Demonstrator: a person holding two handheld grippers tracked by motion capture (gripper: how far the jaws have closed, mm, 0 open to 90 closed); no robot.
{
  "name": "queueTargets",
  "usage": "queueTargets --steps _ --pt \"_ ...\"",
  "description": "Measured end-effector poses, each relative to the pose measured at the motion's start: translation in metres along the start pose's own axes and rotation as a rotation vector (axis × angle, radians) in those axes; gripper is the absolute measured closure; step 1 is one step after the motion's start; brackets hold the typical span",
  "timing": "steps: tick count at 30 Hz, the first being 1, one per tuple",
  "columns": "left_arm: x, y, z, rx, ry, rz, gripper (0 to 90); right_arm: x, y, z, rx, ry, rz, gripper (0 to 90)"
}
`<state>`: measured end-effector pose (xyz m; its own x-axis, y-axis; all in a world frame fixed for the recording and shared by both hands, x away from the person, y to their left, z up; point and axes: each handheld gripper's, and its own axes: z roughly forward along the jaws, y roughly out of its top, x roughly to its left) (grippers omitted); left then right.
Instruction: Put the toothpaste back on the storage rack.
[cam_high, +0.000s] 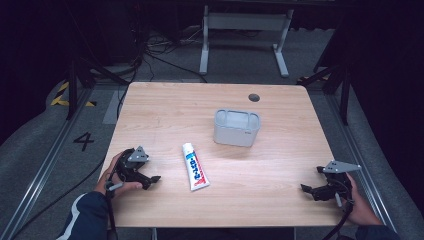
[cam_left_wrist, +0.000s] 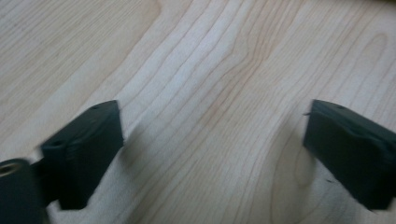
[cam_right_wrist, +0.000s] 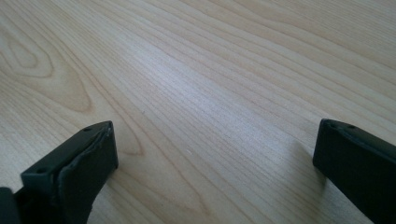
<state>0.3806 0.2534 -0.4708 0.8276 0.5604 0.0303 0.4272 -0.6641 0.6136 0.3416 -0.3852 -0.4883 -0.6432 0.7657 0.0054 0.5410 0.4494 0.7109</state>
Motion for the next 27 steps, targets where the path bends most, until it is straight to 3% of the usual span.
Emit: queueTargets --steps 1,3,6,8,13,16,19,27 --pt "-0.001 0.005 0.000 0.017 0.015 0.030 22.2 0.000 0.000 0.000 0.000 0.000 0.000 0.2" --pt "-0.003 0.015 0.001 0.055 0.049 0.073 16.8 0.000 0.000 0.000 0.000 0.000 0.001 0.1" --pt "-0.006 0.034 0.000 0.101 0.044 0.160 22.7 0.000 0.000 0.000 -0.001 0.002 0.006 0.1" --pt "-0.009 0.047 0.001 0.131 0.064 0.214 20.6 0.000 0.001 0.001 0.000 0.002 0.005 0.1" --pt "-0.020 0.075 0.010 0.216 0.062 0.340 22.4 0.000 0.001 0.001 0.001 0.002 0.002 0.1" --pt "-0.027 0.091 0.017 0.238 0.045 0.388 22.8 0.000 0.001 0.001 0.001 0.002 0.002 0.1" --pt "-0.032 0.101 0.025 0.271 0.059 0.448 21.9 0.000 0.001 0.001 0.001 0.002 0.002 0.1" --pt "-0.043 0.119 0.042 0.294 0.059 0.537 22.2 0.000 0.001 0.001 0.001 0.002 0.002 0.1"
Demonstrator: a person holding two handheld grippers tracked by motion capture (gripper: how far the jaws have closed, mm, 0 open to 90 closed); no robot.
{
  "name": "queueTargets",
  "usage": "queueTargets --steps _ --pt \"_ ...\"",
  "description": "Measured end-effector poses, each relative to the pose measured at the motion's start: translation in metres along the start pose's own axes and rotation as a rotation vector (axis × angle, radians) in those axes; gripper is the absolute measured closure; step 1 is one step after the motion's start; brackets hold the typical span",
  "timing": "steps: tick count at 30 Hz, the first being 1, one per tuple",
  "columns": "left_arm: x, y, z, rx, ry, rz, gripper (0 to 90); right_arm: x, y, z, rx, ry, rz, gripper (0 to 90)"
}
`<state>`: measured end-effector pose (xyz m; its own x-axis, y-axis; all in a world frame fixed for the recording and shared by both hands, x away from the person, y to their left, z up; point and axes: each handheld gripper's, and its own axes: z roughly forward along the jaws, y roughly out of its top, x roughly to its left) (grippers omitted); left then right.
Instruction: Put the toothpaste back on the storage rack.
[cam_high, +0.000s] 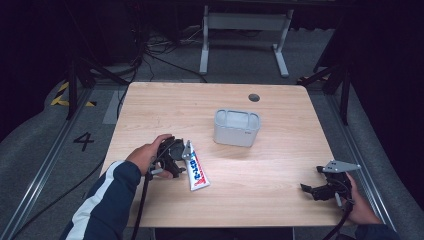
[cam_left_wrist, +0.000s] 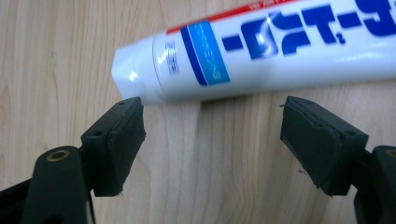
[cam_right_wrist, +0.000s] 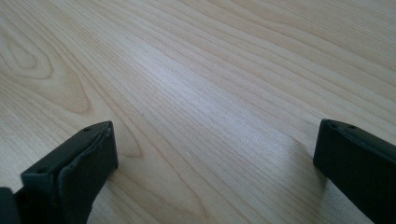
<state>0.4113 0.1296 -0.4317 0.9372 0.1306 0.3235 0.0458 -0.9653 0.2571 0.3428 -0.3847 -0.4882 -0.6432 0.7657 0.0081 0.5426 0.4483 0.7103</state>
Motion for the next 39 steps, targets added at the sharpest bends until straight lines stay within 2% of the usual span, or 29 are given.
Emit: queueTargets --steps 6,11,14,16,17,22,23,24,25,26,27,30,35,39 --pt "-0.002 0.012 0.005 0.022 -0.011 0.044 19.1 0.000 0.000 0.000 0.000 0.000 0.000 0.1" --pt "-0.002 0.021 0.005 0.016 -0.023 0.068 16.6 0.000 0.000 0.000 0.000 0.000 0.000 0.1" --pt "0.002 0.026 0.004 -0.008 -0.069 0.052 16.2 0.000 0.000 0.000 0.000 0.000 0.000 0.1" --pt "0.003 0.028 0.004 -0.008 -0.077 0.058 16.4 0.000 0.000 0.000 0.000 0.000 0.000 0.1" --pt "0.003 0.031 0.006 -0.007 -0.095 0.062 15.8 0.000 0.000 0.000 0.000 0.000 0.000 0.1" --pt "0.004 0.033 0.012 0.007 -0.117 0.045 12.9 0.000 0.000 0.000 0.000 0.000 0.000 0.1" --pt "0.004 0.035 0.017 0.039 -0.126 0.059 14.5 0.000 0.000 0.000 0.000 0.000 0.000 0.1" --pt "0.004 0.036 0.019 0.046 -0.149 0.060 17.3 0.000 0.000 0.000 0.000 0.000 0.000 0.1" --pt "0.002 0.037 0.022 0.043 -0.167 0.058 19.4 0.000 0.000 0.000 0.000 0.000 0.000 0.1" --pt "0.002 0.037 0.022 0.043 -0.167 0.058 19.5 0.000 0.000 0.000 0.000 0.000 0.000 0.1" --pt "0.000 0.041 0.025 0.037 -0.199 0.065 19.1 0.000 0.000 0.000 0.000 0.000 0.000 0.1" --pt "-0.001 0.046 0.026 0.022 -0.215 0.075 20.6 0.000 0.000 0.000 0.000 0.000 0.000 0.1" --pt "-0.001 0.051 0.029 -0.001 -0.260 0.050 22.3 0.000 0.000 0.000 0.000 0.000 0.000 0.1" --pt "0.000 0.053 0.031 -0.014 -0.274 0.035 24.3 0.000 0.000 0.000 0.000 0.000 0.000 0.1"
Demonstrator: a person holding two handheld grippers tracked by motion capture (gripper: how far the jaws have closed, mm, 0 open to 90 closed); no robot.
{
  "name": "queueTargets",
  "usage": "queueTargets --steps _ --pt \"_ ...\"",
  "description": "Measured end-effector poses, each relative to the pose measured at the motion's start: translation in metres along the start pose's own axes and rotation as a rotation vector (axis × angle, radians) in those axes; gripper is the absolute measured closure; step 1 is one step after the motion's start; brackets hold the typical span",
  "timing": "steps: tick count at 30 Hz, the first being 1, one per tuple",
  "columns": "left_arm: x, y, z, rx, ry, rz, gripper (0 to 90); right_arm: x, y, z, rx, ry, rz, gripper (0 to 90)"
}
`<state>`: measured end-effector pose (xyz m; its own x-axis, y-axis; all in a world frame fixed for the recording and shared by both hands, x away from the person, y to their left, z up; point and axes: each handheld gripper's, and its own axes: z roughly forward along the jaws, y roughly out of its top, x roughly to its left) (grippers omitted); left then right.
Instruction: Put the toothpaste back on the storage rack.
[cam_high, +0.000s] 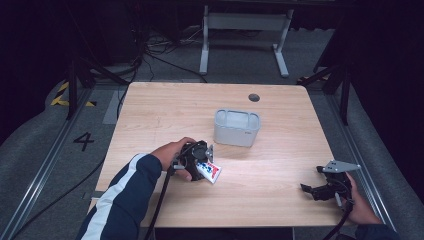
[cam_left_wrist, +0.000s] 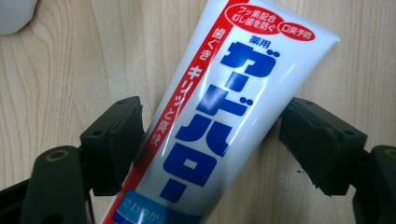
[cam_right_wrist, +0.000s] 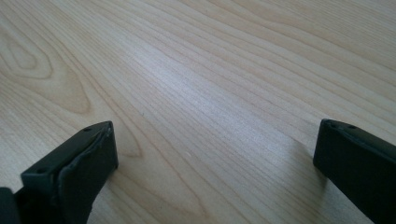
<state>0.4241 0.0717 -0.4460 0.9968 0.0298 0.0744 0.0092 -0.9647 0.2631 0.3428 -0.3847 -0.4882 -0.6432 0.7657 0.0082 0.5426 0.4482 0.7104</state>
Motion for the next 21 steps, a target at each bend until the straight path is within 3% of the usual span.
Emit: queueTargets --steps 5,11,21 --pt "0.0015 0.0012 -0.0012 0.006 -0.019 0.004 31.1 0.0000 0.0000 0.0000 0.000 0.000 0.000 0.1" --pt "0.0035 -0.0021 -0.0019 -0.020 -0.054 -0.029 43.1 0.0000 0.0000 0.0000 0.000 0.000 0.000 0.1" --pt "0.0009 -0.0038 -0.0078 -0.028 -0.021 -0.036 56.5 0.0000 0.0000 0.0000 0.000 0.000 0.000 0.1"
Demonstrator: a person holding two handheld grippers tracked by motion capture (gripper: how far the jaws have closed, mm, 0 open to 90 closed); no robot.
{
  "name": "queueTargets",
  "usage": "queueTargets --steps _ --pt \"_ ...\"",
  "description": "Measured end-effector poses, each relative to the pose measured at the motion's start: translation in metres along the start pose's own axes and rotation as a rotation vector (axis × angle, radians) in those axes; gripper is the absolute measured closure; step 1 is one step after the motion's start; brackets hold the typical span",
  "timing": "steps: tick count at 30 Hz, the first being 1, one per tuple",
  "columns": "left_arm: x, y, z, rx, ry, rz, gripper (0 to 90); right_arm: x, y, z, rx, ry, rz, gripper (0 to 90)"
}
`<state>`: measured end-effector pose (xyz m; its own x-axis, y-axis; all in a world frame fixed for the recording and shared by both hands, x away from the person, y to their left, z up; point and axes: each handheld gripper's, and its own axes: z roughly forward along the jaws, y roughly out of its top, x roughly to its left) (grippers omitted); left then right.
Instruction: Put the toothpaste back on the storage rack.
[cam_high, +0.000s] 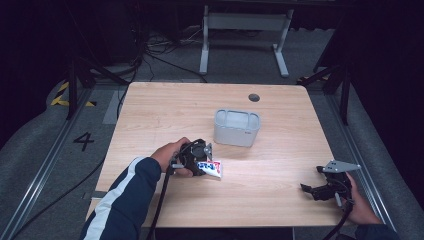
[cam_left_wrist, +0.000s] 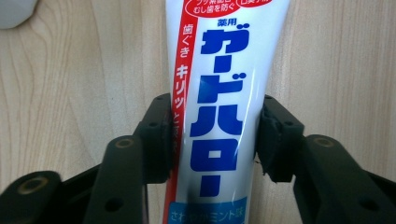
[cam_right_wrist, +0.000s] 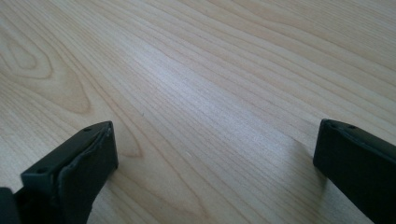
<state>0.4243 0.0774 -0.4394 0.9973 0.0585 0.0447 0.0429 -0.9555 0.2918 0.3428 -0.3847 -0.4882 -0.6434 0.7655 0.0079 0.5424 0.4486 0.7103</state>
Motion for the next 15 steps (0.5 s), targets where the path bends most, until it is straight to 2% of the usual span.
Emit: queueTargets --steps 5,8,15 --pt "-0.003 -0.002 -0.002 -0.009 0.018 0.000 60.4 0.000 0.000 0.000 0.000 0.000 0.000 0.1" --pt "-0.005 -0.001 -0.004 0.003 0.038 0.006 61.7 0.000 0.000 0.000 0.000 0.000 0.000 0.1" --pt "-0.006 -0.008 -0.012 -0.066 0.056 -0.029 63.0 0.000 0.000 0.000 0.000 0.000 0.000 0.1"
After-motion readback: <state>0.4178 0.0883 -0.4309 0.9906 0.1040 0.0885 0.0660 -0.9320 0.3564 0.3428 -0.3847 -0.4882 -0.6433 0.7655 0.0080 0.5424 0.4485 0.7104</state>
